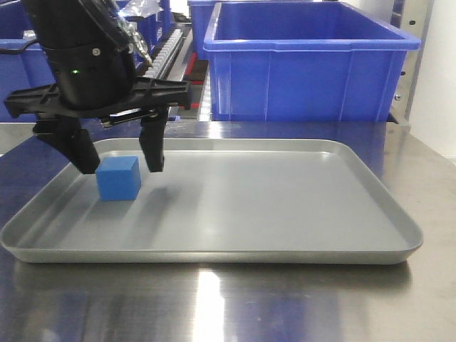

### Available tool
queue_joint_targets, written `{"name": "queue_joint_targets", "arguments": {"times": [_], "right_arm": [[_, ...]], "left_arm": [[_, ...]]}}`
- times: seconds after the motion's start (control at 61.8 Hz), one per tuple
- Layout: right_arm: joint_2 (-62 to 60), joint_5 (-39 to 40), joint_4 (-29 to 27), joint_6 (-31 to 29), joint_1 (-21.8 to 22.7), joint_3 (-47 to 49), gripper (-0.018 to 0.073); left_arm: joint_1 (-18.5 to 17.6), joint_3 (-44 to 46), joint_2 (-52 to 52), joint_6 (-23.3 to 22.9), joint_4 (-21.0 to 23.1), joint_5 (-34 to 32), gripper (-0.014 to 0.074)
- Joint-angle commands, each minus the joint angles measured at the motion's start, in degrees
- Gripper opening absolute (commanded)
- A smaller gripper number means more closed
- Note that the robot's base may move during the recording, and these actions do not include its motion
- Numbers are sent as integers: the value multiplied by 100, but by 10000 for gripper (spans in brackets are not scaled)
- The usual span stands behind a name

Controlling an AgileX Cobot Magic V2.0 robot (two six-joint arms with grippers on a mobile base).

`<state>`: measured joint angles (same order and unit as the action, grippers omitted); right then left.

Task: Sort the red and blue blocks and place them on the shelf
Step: 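Lower the left gripper onto the blue cube and close it, then lift the blue cube off the tray with the left gripper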

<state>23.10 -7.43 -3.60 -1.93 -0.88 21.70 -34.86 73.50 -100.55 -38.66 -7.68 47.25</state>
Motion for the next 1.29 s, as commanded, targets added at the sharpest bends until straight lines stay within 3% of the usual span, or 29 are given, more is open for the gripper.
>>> {"name": "queue_joint_targets", "arguments": {"times": [0.0, 0.583, 0.647, 0.906, 1.084, 1.182, 1.279], "right_arm": [[17, 516, -16, -14, 37, 165, 48], [17, 516, -16, -14, 37, 165, 48], [17, 516, -16, -14, 37, 165, 48], [17, 516, -16, -14, 37, 165, 48], [17, 516, -16, -14, 37, 165, 48], [17, 516, -16, -14, 37, 165, 48], [17, 516, -16, -14, 37, 165, 48]], "left_arm": [[-24, 188, 253, -62, -66, -228, 501], [3, 188, 1, -77, -28, -75, 491], [3, 188, 1, -158, -28, -38, 452], [13, 188, 181, -158, -73, -15, 123], [13, 30, 703, -158, -29, -249, 125], [13, -223, 1156, 46, 121, -535, 125], [77, -687, 1726, 967, 662, -1102, 125]]}}
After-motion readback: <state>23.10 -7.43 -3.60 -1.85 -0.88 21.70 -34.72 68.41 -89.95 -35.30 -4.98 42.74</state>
